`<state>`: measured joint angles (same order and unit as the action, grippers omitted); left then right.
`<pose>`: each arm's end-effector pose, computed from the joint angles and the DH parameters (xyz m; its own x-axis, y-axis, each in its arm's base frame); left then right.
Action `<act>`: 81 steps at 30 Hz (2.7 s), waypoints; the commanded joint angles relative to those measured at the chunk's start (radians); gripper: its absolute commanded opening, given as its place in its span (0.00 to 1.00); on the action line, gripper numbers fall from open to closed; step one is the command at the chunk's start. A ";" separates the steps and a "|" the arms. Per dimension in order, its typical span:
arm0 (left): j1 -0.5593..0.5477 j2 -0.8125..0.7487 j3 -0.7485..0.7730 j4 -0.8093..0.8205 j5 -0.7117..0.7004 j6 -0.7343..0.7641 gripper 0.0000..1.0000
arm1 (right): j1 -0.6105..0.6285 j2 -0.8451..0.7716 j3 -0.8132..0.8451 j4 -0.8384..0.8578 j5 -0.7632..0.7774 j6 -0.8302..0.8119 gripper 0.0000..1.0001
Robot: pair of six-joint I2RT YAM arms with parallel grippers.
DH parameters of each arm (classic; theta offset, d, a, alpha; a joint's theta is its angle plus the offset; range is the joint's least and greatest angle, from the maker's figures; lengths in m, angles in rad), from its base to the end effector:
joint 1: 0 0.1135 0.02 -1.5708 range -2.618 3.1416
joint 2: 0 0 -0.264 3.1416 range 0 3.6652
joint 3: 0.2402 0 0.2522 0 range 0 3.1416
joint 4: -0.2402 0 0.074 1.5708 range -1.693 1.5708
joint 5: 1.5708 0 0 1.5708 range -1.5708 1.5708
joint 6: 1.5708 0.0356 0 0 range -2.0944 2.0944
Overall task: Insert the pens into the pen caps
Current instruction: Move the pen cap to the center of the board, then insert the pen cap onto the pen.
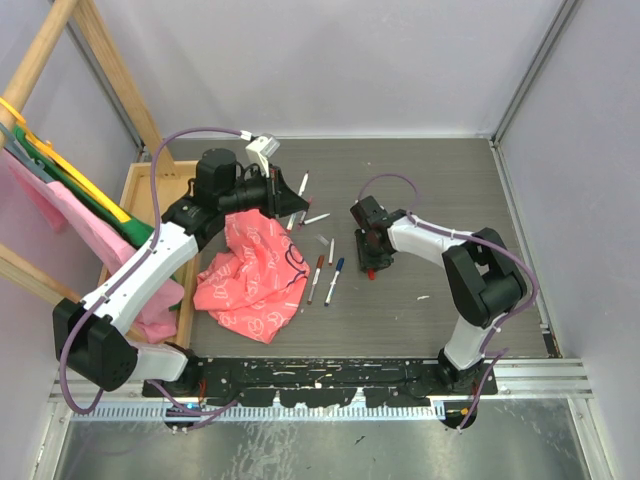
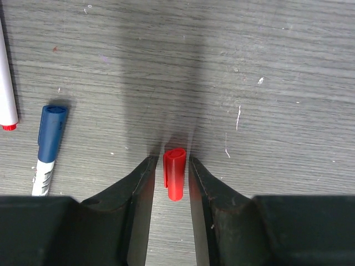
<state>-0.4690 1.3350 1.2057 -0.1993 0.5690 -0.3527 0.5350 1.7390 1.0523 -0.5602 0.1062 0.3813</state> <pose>0.2655 -0.1561 0.3645 -0.5588 -0.0431 -0.8282 0.6848 0.5393 -0.4901 0.2828 0.1632 0.1612 -0.9348 -0.1239 -0.3328 -0.1401 0.9898 0.0252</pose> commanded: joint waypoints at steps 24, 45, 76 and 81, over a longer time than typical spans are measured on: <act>0.013 -0.031 0.035 0.043 0.019 -0.008 0.00 | 0.008 0.065 0.032 -0.098 0.013 -0.065 0.32; 0.016 -0.032 0.035 0.047 0.024 -0.011 0.00 | 0.008 0.040 0.013 -0.099 -0.027 -0.074 0.32; 0.023 -0.028 0.032 0.051 0.032 -0.016 0.00 | 0.008 0.026 0.006 -0.096 -0.057 -0.104 0.28; 0.026 -0.027 0.034 0.052 0.033 -0.017 0.00 | 0.008 0.009 0.005 -0.077 -0.010 -0.101 0.18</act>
<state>-0.4526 1.3350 1.2057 -0.1993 0.5800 -0.3576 0.5358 1.7603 1.0817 -0.6136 0.0570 0.2863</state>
